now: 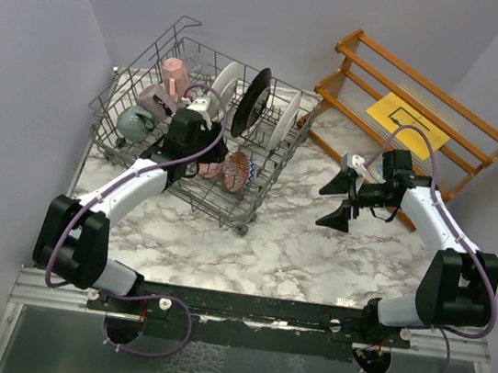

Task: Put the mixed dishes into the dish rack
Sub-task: Pick up the bowl from the dish rack.

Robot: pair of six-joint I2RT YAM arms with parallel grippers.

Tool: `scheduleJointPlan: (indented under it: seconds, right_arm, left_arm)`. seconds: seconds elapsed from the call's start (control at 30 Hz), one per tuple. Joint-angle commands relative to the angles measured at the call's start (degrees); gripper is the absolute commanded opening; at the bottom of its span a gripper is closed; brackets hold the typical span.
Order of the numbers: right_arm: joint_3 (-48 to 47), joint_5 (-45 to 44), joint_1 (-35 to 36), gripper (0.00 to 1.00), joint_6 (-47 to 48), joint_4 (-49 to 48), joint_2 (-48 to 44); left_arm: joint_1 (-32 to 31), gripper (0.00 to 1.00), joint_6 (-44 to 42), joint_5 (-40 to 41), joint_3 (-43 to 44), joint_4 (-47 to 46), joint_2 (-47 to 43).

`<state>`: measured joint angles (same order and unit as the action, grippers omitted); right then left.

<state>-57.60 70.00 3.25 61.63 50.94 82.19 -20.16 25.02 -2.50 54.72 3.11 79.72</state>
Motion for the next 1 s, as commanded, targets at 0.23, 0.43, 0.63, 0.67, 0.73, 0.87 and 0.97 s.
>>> scheduleJointPlan:
  seconds: [0.23,0.43,0.63,0.67,0.73,0.87,0.97]
  right_arm:
    - [1.2,2.0,-0.8,1.0,0.2,-1.9,-0.4]
    - [1.5,2.0,-0.9,1.0,0.2,-2.1,-0.8]
    - [1.5,2.1,-1.1,1.0,0.4,-2.0,-1.1]
    - [1.5,2.2,-1.1,1.0,0.4,-2.1,-1.1]
    - [1.6,2.2,-1.2,1.0,0.4,-2.1,-1.2]
    - [1.6,2.3,-1.4,1.0,0.6,-2.0,-1.2]
    - [1.6,2.3,-1.4,1.0,0.7,-1.9,-1.2]
  left_arm:
    - [-1.7,0.53,4.9,2.7,-0.7,-6.1,6.0]
    - [-2.3,0.45,5.0,3.4,-0.1,-7.1,9.3]
    - [-2.3,0.36,4.5,3.2,1.5,-6.5,11.7]
    - [-2.3,0.33,4.4,3.0,1.7,-6.5,11.9]
    - [-2.3,0.29,4.6,2.7,1.9,-6.1,12.2]
    - [-2.3,0.14,4.8,2.2,2.1,-5.5,12.2]
    - [-2.3,0.02,4.7,1.7,2.4,-4.9,11.3]
